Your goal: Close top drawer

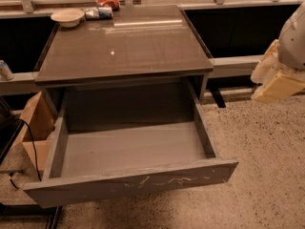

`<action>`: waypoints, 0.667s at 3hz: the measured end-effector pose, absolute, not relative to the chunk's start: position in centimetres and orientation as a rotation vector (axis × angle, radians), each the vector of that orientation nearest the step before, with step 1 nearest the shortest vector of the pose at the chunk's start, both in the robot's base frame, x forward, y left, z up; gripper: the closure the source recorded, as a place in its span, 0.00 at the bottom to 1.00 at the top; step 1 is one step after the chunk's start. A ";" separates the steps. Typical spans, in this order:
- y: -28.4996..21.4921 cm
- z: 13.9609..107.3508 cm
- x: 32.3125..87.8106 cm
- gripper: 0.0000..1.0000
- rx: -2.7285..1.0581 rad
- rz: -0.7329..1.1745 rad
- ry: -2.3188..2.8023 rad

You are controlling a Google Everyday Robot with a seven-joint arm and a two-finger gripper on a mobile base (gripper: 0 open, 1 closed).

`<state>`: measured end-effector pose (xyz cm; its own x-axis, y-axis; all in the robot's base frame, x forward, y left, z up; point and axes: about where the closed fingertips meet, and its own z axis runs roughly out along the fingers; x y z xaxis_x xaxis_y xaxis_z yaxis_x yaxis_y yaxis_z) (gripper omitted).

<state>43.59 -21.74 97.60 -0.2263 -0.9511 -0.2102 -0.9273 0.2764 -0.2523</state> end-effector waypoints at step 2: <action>-23.9 96.2 40.4 1.00 -1.608 -0.150 2.283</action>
Offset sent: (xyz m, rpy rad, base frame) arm -0.0488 -0.0383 -0.0222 -0.0111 -0.0289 -0.1359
